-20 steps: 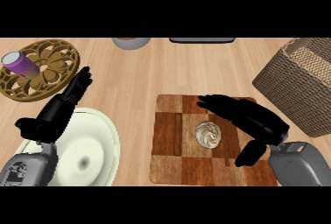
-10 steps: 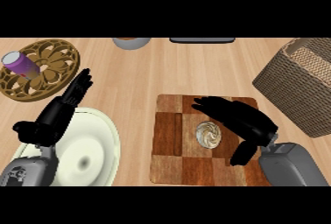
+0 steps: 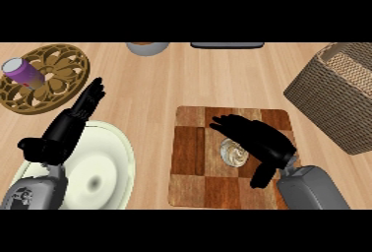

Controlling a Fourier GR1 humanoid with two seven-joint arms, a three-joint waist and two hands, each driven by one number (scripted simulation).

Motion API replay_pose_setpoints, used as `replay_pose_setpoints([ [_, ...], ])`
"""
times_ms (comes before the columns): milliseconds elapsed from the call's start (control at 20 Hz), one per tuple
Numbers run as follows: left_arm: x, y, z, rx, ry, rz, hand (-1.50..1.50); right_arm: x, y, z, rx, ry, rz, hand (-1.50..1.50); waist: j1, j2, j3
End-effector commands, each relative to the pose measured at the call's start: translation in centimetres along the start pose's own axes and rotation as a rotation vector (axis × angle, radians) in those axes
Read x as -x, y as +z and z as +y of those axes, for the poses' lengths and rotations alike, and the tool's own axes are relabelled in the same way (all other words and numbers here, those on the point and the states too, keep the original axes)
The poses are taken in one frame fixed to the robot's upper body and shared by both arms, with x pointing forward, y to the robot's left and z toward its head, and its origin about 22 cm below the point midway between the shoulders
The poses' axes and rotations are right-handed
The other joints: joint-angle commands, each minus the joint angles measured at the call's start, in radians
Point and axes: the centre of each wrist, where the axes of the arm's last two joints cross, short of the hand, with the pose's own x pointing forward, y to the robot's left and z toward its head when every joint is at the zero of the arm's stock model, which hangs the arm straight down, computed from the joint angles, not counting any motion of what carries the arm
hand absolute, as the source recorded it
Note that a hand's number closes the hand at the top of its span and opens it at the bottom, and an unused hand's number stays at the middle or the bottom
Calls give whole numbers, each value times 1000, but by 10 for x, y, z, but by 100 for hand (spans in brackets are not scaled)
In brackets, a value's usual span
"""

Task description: Pick the cupcake from the cutting board and place it in the basket

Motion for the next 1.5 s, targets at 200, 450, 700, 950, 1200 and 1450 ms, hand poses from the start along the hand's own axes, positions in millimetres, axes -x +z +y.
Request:
replay_pose_setpoints([
  [200, 8, 16, 20, 14, 16, -11, 0, 3, -14, 13, -30, 32, 50, -150, 1, 0, 0],
  [450, 0, -1, 8, 5, 1, -4, 0, 9, -23, 18, -61, 7, 40, -150, 0, 0, 0],
  [700, 10, -5, 0, -10, -7, 7, 0, 14, -33, 19, -148, 28, 34, -150, 1, 0, 0],
  [950, 5, 3, 7, -21, -6, -8, 0, 14, -28, 31, -183, 72, 11, 150, 1, 0, 0],
  [1200, 5, 0, 7, -10, 5, -16, 0, 25, -12, 63, -175, 166, -53, 150, -1, 0, 0],
  [1450, 4, 6, 15, 11, 4, 3, 0, 28, -36, 27, -25, 85, 292, 150, 2, 1, 0],
])
